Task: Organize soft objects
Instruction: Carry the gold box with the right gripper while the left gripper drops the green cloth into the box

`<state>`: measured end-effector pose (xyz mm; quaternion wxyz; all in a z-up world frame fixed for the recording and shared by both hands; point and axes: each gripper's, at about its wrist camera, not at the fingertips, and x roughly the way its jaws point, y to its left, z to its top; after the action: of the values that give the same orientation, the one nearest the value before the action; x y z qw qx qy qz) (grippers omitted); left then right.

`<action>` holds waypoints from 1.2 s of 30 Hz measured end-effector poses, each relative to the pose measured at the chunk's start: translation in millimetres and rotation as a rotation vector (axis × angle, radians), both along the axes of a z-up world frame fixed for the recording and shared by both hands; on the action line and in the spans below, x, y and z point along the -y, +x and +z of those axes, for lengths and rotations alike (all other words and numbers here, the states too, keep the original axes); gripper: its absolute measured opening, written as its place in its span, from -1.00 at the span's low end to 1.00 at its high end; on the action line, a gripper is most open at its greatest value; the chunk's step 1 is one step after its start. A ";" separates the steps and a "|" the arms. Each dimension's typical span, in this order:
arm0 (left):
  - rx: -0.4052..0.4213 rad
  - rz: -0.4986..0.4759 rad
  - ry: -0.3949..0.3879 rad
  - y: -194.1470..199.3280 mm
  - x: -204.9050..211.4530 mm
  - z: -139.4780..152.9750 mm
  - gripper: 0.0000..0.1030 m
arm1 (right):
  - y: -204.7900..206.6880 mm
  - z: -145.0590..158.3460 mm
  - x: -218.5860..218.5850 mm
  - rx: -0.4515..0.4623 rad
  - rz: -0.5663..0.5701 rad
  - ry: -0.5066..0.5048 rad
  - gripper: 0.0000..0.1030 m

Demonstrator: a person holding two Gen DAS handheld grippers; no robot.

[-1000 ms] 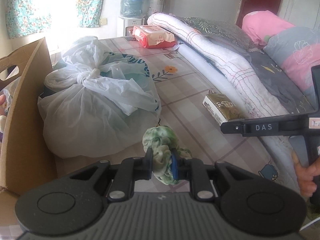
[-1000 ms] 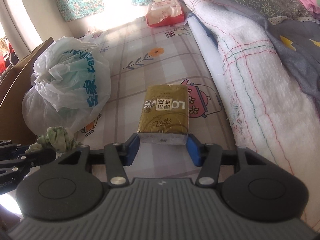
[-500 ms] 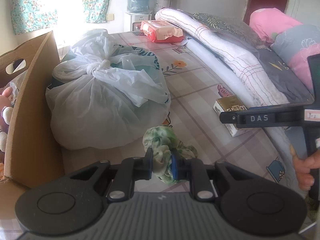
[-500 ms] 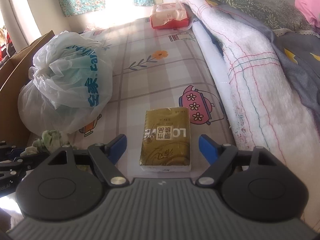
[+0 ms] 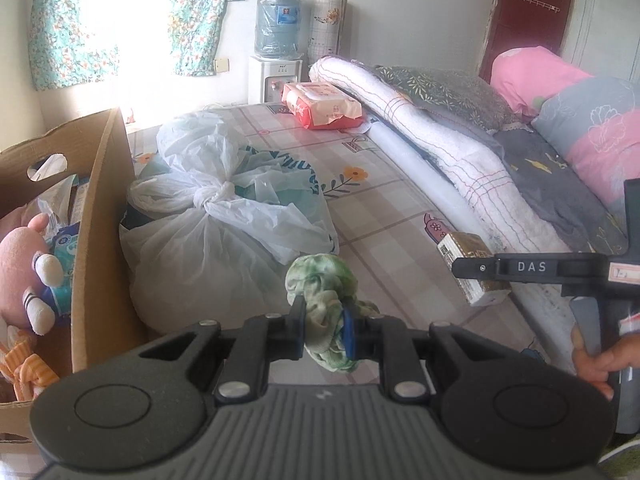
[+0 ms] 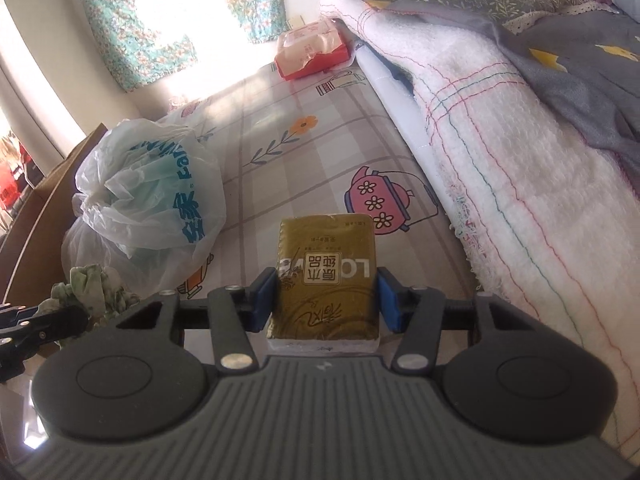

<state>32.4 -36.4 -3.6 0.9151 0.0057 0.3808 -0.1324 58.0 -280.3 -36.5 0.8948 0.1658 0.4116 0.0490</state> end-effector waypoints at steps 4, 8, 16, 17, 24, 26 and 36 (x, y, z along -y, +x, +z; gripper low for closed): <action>0.049 0.024 -0.039 -5.5 -18.9 30.0 -0.64 | -9.1 19.9 5.3 0.052 0.004 0.111 -0.01; 0.125 0.096 -0.086 -16.6 -54.1 69.1 -0.64 | -11.7 42.9 -3.6 0.111 0.059 0.198 -0.01; 0.252 0.338 -0.077 -40.9 -137.5 117.5 -0.63 | 6.5 74.3 -55.6 0.184 0.235 0.343 -0.01; 0.244 0.366 -0.076 -40.0 -145.9 116.2 -0.63 | 10.3 75.6 -63.6 0.181 0.256 0.354 -0.01; 0.044 0.394 -0.149 -8.8 -173.1 70.5 -0.63 | 27.1 76.6 -105.1 0.143 0.318 0.364 -0.01; 0.000 0.389 -0.134 -1.7 -174.2 55.6 -0.63 | 26.8 77.4 -110.7 0.136 0.314 0.359 0.00; -0.138 0.322 -0.171 0.8 -179.8 18.0 -0.13 | 35.3 72.2 -117.2 0.098 0.297 0.324 0.01</action>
<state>33.2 143.3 14.3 0.8934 -0.1423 0.4258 -0.0161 93.3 -163.1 35.7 0.8584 0.2423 0.3742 0.2539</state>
